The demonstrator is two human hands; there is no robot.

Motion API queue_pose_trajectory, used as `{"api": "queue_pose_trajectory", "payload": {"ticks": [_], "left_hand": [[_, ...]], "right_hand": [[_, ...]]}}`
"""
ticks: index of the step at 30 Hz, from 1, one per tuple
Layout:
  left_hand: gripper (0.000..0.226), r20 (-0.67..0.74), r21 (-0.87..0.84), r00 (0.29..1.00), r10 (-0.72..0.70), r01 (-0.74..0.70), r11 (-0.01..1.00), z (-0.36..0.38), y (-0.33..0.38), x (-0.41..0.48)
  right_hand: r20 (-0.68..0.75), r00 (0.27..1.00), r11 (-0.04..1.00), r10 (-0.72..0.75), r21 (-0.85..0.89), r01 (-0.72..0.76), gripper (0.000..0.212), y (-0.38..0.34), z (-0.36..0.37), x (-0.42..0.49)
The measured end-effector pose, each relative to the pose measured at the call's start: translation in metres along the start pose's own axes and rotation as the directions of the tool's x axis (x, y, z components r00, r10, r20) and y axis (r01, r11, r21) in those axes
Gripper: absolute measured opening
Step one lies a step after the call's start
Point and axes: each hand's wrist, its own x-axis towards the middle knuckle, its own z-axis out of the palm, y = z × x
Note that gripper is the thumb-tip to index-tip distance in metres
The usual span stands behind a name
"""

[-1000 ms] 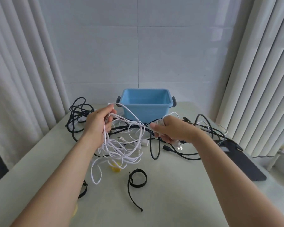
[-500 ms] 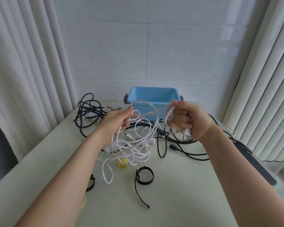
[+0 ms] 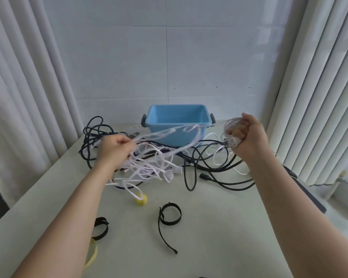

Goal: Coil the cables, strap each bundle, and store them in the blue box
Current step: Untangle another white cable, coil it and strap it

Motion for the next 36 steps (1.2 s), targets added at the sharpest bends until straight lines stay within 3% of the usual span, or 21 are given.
{"api": "queue_pose_trajectory", "payload": {"ticks": [2,4,8,12,14,17,19,21,23,25,28,32,34,36], "left_hand": [[0.008,-0.228,-0.121,0.969,-0.094,0.068,0.990,-0.017,-0.018,0.010],[0.005,-0.338,-0.221,0.923,-0.183,0.111,0.969,-0.031,-0.032,0.017],[0.017,-0.360,-0.228,0.897,-0.258,0.184,0.956,-0.029,-0.039,0.023],[0.021,-0.304,-0.161,0.919,-0.250,0.209,0.965,-0.020,-0.034,0.024],[0.040,-0.284,-0.081,0.927,-0.243,0.230,0.970,-0.016,-0.031,0.024],[0.100,-0.277,0.199,0.941,-0.193,0.253,0.947,-0.007,-0.012,0.019],[0.110,-0.231,0.372,0.971,-0.063,0.148,0.916,0.003,0.009,0.008],[0.094,-0.152,0.440,0.982,0.109,-0.032,0.898,0.018,0.027,-0.006],[0.071,-0.029,0.338,0.962,0.270,-0.245,0.909,0.034,0.038,-0.021],[0.058,0.113,0.130,0.934,0.340,-0.353,0.927,0.050,0.045,-0.034],[0.057,0.346,-0.046,0.904,0.252,-0.252,0.967,0.075,0.046,-0.052],[0.077,0.605,0.017,0.786,0.131,-0.177,0.984,0.095,0.032,-0.062],[0.073,0.645,-0.013,0.759,0.090,-0.107,0.994,0.097,0.025,-0.060],[0.047,0.568,0.010,0.817,0.102,-0.131,0.991,0.093,0.023,-0.055]], "right_hand": [[-0.071,0.997,0.995,-0.044,0.089,0.050,0.054,-0.021,-0.011,0.004],[-0.143,0.987,0.995,-0.069,0.062,0.079,0.054,-0.038,-0.024,0.007],[-0.172,0.984,0.996,-0.034,0.071,0.047,0.051,-0.038,-0.036,0.019],[-0.109,0.994,0.997,-0.008,0.075,0.017,0.041,-0.029,-0.033,0.023],[-0.063,0.998,0.996,0.020,0.092,-0.014,0.042,-0.028,-0.033,0.023],[-0.045,0.998,0.996,0.047,0.083,-0.043,0.044,-0.025,-0.028,0.020],[-0.035,0.997,0.995,0.065,0.078,-0.062,0.049,-0.024,-0.025,0.017],[-0.027,0.996,0.994,0.082,0.080,-0.079,0.054,-0.023,-0.023,0.014],[-0.017,0.996,0.992,0.091,0.089,-0.089,0.056,-0.023,-0.020,0.011],[0.004,0.995,0.989,0.104,0.102,-0.104,0.056,-0.022,-0.018,0.008],[0.041,0.992,0.985,0.122,0.116,-0.126,0.056,-0.021,-0.014,0.005],[0.076,0.989,0.978,0.129,0.152,-0.140,0.054,-0.023,-0.008,0.004],[0.086,0.989,0.977,0.122,0.164,-0.135,0.055,-0.023,-0.007,0.002],[0.077,0.991,0.974,0.109,0.189,-0.122,0.058,-0.025,-0.007,0.001]]}}
